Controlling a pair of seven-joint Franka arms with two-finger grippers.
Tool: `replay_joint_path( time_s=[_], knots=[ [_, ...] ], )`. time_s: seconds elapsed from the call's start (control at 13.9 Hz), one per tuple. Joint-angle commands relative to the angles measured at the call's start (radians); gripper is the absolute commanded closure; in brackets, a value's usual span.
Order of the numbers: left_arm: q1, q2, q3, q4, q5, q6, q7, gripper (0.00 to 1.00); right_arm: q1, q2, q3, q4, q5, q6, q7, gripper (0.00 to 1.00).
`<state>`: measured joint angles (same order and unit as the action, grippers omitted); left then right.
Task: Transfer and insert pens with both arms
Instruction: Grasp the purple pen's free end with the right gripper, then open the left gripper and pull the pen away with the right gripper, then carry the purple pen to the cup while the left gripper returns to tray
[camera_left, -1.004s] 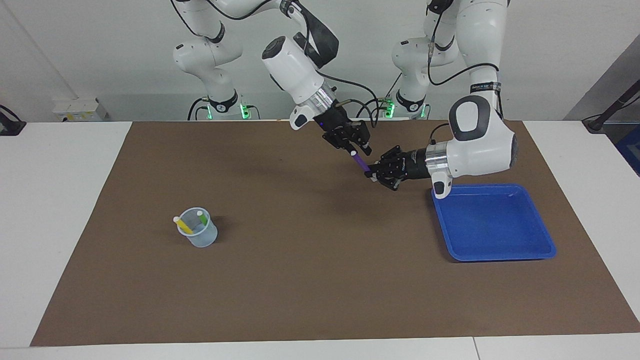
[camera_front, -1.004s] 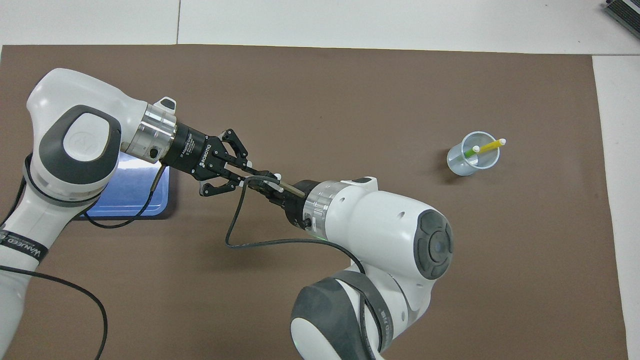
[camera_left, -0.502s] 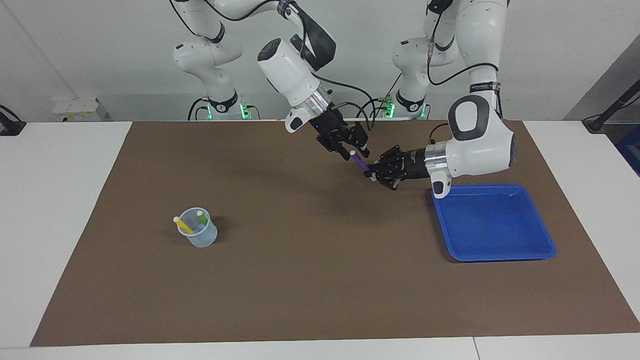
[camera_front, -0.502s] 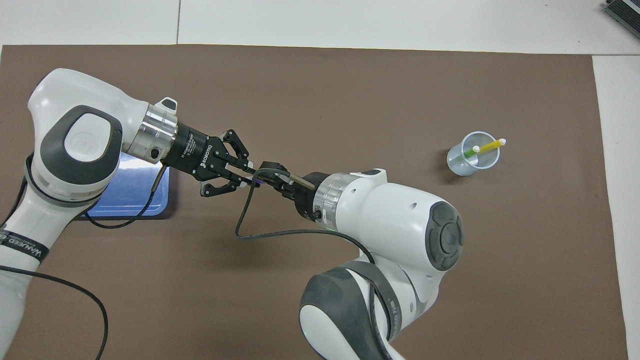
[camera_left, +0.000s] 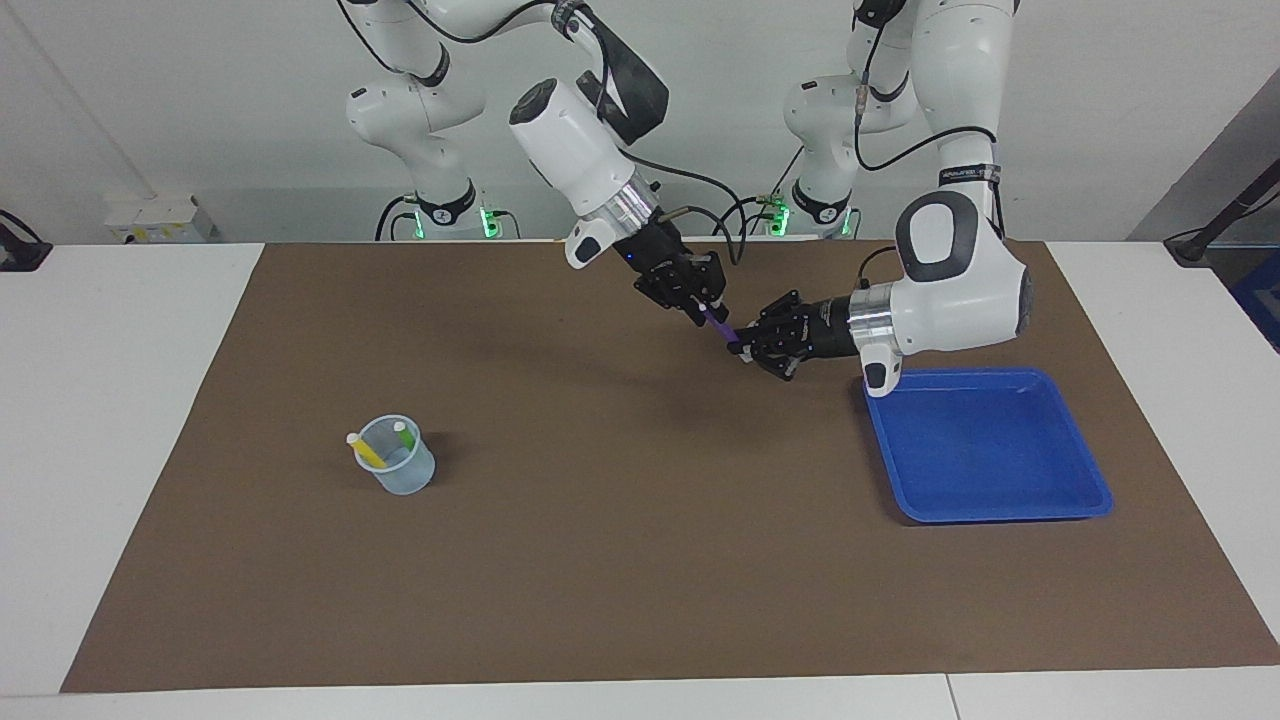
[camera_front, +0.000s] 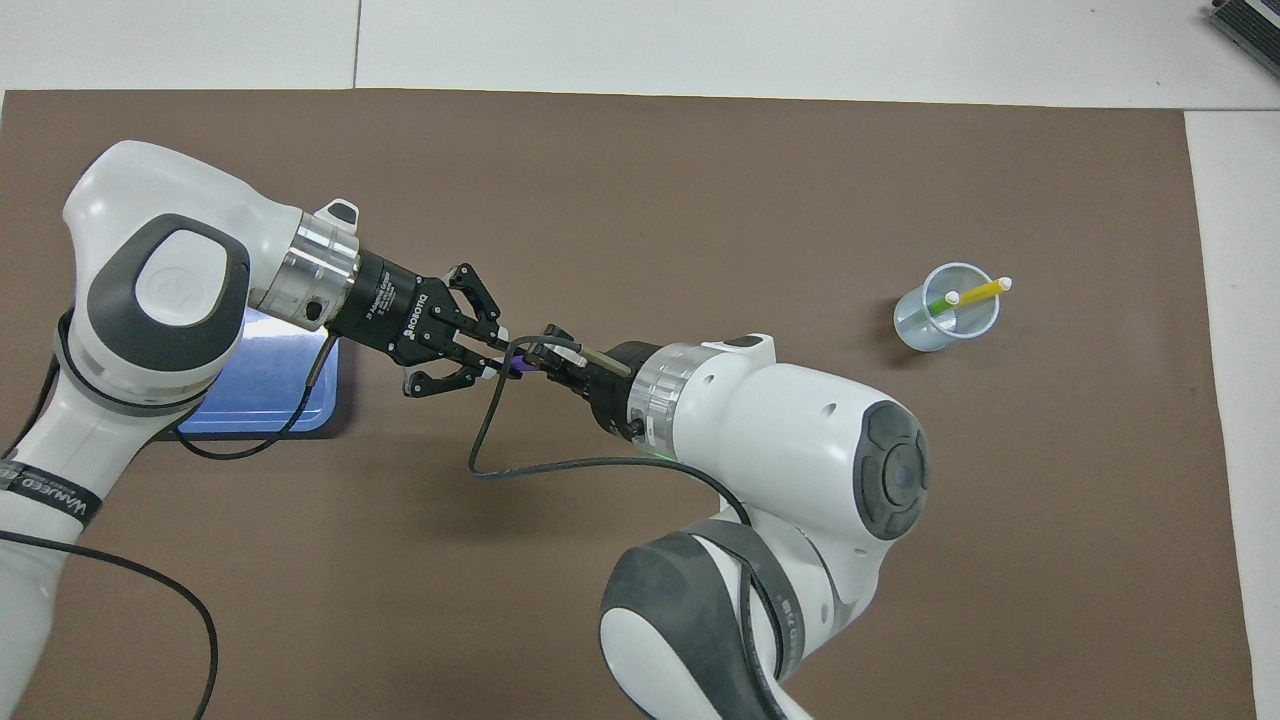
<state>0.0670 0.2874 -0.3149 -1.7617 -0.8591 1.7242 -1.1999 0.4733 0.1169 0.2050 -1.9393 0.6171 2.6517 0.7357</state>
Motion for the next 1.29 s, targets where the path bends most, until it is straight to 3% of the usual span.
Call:
replay_joint_path(
  time_s=[0.0,0.57,0.65,0.72,0.79,1.22],
  knots=[
    [-0.01,-0.037,0.013,-0.035,-0.008,0.012,-0.003,1.0,-0.012,0.009,0.01,0.0,0.007,0.019,-0.021,1.0],
    [-0.01,-0.037,0.014,-0.033,-0.006,0.021,-0.018,1.0,-0.016,0.009,0.01,0.0,0.007,0.014,-0.045,1.0],
    [-0.009,-0.039,0.014,-0.033,-0.006,0.021,-0.02,0.65,-0.018,0.009,0.008,0.0,0.007,0.01,-0.068,1.0],
    [-0.01,-0.037,0.014,-0.033,-0.005,0.021,-0.02,0.15,-0.022,0.009,0.01,0.0,0.007,0.008,-0.071,1.0],
    [-0.01,-0.039,0.014,-0.033,0.005,0.02,-0.014,0.0,-0.025,0.009,0.008,0.0,0.007,0.007,-0.073,1.0],
    [-0.041,-0.082,0.014,-0.013,0.174,0.02,-0.012,0.0,-0.09,0.007,0.007,-0.001,0.006,-0.062,-0.274,1.0]
  ],
)
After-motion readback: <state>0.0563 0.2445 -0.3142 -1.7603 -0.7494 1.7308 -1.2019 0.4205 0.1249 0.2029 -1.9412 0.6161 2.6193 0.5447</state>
